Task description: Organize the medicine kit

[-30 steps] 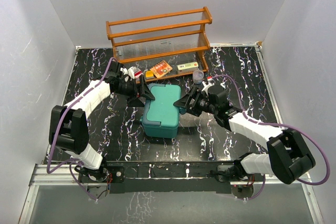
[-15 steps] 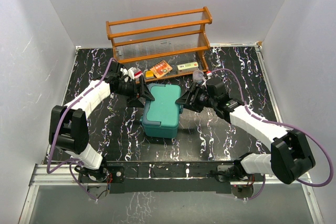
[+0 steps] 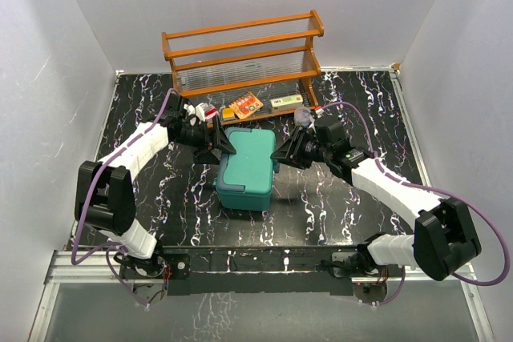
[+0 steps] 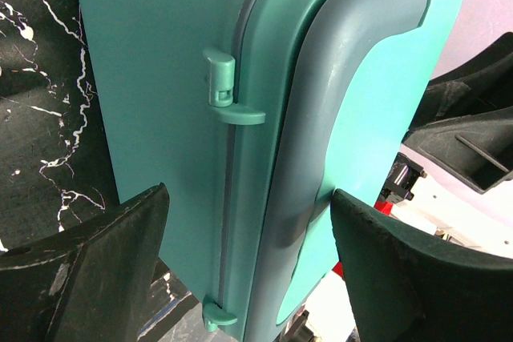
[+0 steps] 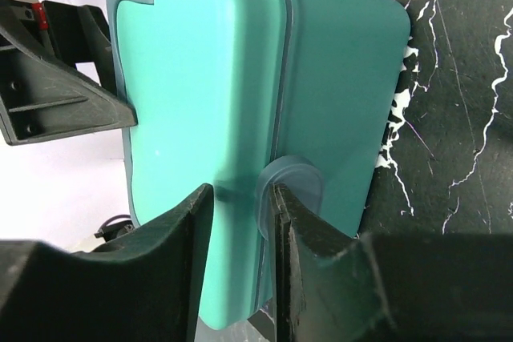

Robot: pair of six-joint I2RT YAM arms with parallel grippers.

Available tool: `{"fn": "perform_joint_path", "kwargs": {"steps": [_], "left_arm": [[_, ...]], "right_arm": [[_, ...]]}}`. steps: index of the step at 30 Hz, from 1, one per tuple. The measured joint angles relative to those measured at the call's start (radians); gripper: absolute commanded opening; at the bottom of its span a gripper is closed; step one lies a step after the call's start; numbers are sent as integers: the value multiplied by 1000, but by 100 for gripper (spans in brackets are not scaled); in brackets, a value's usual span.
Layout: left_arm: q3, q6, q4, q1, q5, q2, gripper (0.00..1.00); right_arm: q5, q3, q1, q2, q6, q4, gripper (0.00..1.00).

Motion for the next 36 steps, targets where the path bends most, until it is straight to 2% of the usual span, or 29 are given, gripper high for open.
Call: {"fn": "perform_joint_path", "kwargs": {"steps": [5, 18, 36], "left_arm": [[0, 0, -2, 0, 1, 0, 78], [0, -1, -3, 0, 4, 0, 78], [0, -15, 7, 8, 14, 2, 71]], "right_arm": [[-6, 34, 0, 14, -8, -41, 29], [-38, 45, 0, 58, -27, -40, 56], [-175, 33, -16, 143, -28, 85, 61]]}}
